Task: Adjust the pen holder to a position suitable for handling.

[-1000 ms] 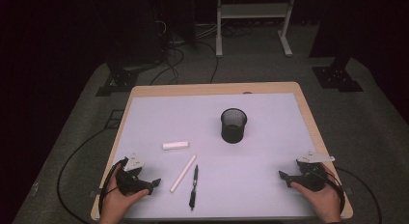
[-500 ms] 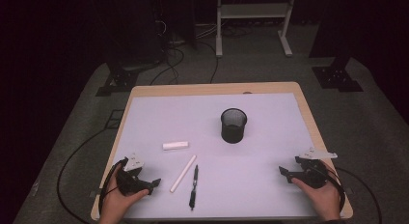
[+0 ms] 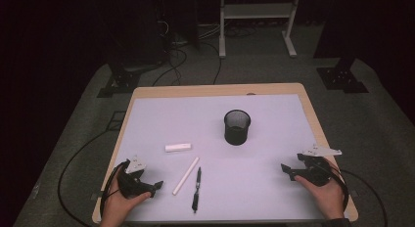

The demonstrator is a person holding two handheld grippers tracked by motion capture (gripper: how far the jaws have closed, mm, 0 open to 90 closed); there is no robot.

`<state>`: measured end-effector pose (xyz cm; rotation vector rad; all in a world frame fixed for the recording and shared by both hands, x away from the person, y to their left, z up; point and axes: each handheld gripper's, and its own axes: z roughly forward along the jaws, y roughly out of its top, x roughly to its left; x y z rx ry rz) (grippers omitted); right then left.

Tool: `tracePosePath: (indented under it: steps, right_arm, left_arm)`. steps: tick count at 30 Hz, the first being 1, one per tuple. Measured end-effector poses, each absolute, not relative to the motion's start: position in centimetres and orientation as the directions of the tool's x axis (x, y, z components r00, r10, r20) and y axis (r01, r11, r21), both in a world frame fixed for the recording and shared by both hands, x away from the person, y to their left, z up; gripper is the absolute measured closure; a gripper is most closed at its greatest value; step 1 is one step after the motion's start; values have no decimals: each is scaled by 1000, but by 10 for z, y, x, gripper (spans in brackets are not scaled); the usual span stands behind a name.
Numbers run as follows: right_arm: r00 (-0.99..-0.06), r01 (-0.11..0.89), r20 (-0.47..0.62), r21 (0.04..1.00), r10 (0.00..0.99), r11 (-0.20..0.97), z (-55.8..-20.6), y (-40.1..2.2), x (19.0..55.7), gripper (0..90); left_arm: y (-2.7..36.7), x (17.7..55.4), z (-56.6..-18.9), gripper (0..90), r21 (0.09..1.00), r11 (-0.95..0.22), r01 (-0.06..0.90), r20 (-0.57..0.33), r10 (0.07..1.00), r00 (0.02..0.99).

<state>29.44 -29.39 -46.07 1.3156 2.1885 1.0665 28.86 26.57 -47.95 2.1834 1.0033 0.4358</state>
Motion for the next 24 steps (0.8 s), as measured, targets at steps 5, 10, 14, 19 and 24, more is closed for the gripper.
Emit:
tracePosePath:
  steps: [5,10,14,19,24]
  right_arm:
    - [-501,579,61,765,863,282,-458,-293,297,188]
    - [-504,577,53,763,862,290,-455,-291,300,185]
    - [-504,577,49,762,862,294,-453,-290,302,193]
    - [-510,573,46,763,859,299,-450,-288,304,195]
    - [-514,573,49,763,856,300,-448,-287,306,204]
  left_arm:
    - [266,289,-479,0,704,-468,534,18,764,646]
    - [265,289,-479,0,704,-468,535,18,764,645]
    - [266,289,-479,0,703,-469,535,18,763,646]
    - [266,289,-480,0,704,-467,534,18,764,645]
    - [266,289,-480,0,705,-467,534,18,764,645]
